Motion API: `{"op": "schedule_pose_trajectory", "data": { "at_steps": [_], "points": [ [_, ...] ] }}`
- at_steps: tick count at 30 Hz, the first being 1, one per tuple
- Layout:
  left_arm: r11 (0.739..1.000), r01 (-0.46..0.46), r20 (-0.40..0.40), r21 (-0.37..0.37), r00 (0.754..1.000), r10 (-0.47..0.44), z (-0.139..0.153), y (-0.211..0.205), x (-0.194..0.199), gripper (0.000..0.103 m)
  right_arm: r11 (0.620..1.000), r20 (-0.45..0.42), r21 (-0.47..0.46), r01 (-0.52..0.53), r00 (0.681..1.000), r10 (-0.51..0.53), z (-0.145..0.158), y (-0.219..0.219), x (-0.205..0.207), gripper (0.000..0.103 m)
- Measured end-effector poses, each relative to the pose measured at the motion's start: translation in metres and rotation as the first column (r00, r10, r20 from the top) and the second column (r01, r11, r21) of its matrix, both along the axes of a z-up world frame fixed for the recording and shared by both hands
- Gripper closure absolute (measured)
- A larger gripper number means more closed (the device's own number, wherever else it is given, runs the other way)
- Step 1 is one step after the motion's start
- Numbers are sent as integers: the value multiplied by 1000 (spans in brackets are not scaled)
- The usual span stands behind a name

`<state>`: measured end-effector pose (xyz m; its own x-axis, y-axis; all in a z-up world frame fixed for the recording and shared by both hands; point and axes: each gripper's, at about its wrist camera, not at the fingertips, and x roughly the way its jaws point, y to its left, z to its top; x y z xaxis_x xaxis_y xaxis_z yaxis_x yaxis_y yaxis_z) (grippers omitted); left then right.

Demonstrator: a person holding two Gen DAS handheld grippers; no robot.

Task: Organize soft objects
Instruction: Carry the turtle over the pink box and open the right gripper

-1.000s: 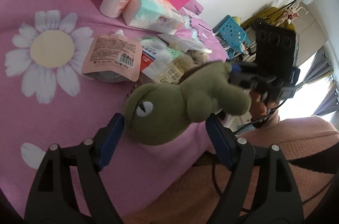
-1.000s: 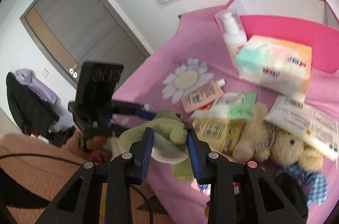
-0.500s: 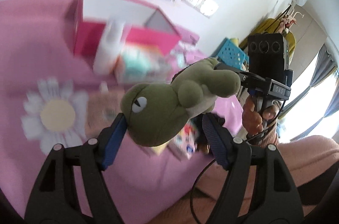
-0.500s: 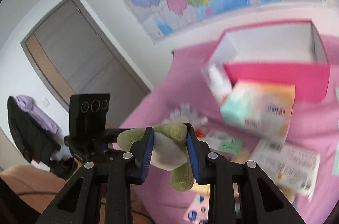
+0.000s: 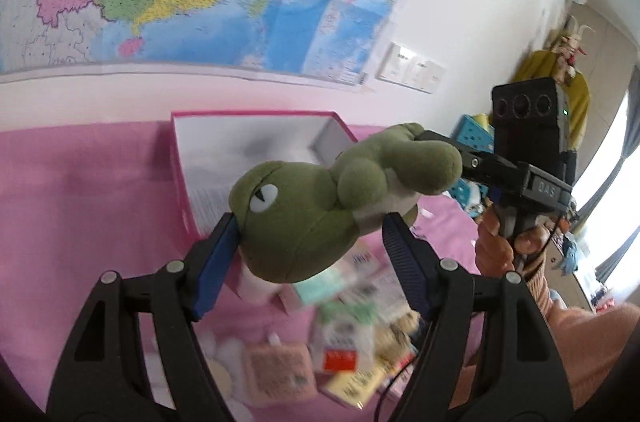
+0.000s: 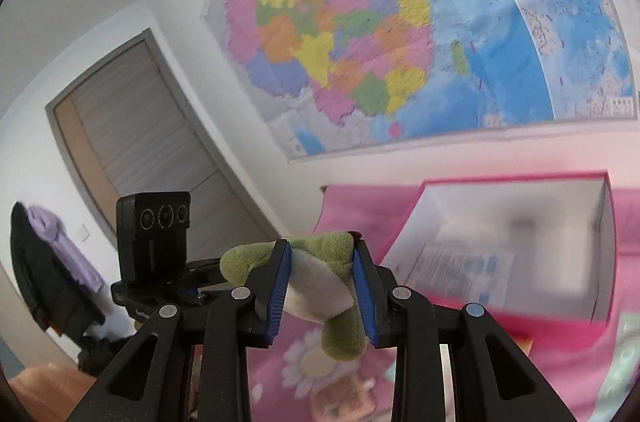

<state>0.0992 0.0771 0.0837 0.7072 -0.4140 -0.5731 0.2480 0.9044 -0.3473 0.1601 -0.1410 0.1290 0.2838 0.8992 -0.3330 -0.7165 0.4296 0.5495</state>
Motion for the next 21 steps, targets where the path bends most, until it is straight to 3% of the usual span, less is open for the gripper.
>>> {"op": "schedule_pose_trajectory", "data": {
  "at_steps": [4,16,20,21],
  "points": [
    [999,-23,-36,33,999,24,-6,6,40,29,1000,-50,5,20,999,-19,-8,7,42,72],
    [995,-75,-177,62,981,85,-51,20,143,29,993,-239,-26,111,964,-114,-73,18,142,72],
    [995,-79,-183,59,979,88,-57,20,160,34,988,-295,-68,139,943,-153,-91,28,165,69],
    [994,-83,-178,77,979,95,-58,18,164,34,981,-314,-118,153,931,-183,-99,34,173,69]
  ]
}}
